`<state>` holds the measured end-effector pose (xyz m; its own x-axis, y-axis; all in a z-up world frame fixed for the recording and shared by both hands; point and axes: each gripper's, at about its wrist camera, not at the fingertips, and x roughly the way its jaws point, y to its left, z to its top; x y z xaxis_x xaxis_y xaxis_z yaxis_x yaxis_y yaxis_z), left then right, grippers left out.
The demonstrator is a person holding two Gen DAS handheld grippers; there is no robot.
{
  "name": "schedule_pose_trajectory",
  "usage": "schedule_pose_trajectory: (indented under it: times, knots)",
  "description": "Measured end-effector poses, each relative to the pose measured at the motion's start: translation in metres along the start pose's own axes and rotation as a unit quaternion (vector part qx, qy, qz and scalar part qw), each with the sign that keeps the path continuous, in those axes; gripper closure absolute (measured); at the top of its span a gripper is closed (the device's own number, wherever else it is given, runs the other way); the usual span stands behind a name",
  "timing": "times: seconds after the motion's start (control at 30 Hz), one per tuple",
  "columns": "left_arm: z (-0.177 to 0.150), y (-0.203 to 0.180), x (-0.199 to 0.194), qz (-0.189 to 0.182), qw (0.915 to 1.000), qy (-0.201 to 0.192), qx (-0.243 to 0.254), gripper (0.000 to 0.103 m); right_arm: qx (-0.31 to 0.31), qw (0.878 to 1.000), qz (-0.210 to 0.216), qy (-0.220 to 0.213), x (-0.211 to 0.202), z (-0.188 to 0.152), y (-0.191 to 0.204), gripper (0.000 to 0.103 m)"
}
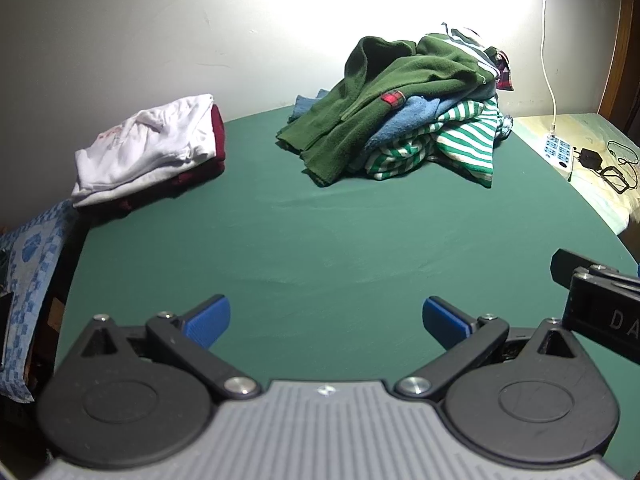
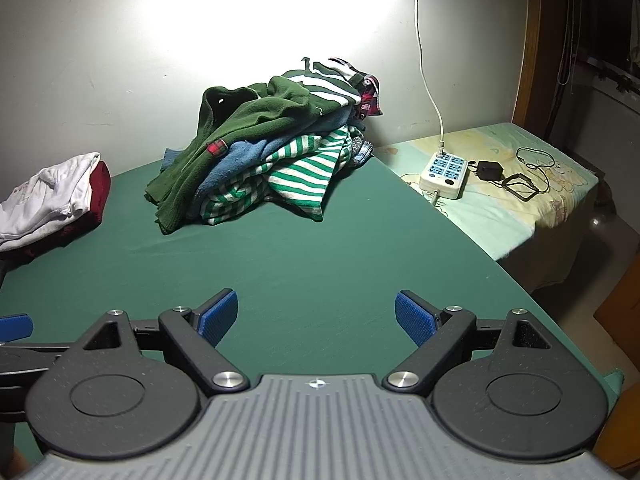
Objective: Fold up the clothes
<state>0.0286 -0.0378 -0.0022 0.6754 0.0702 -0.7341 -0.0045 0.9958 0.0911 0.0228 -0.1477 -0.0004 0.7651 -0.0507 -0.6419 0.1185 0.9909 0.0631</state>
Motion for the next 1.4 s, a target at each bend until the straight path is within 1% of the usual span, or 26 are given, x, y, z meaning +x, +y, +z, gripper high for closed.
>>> schedule_pose_trajectory:
  times: [0.17, 0.5, 0.87, 1.4]
  knots:
    - [0.005, -0.004, 0.002, 0.003, 1.0, 0.001, -0.001, 0.0, -0.005, 1.0, 0.003, 0.002, 0.004, 0.005, -0.003, 0.015]
    - [0.012, 0.001, 0.006, 0.013, 0.9999, 0.004, -0.006, 0.0, -0.012, 1.0, 0.01, 0.001, 0.01, 0.011, 0.0, 0.015]
    - [0.018, 0.007, 0.012, 0.019, 0.9997, 0.007, -0.012, 0.0, -0.016, 1.0, 0.0, 0.005, 0.014, 0.011, 0.002, 0.015]
    - [0.022, 0.005, 0.013, 0.012, 0.9999, 0.007, -0.007, 0.0, -0.019, 1.0, -0.004, 0.001, 0.01, 0.011, 0.005, 0.015]
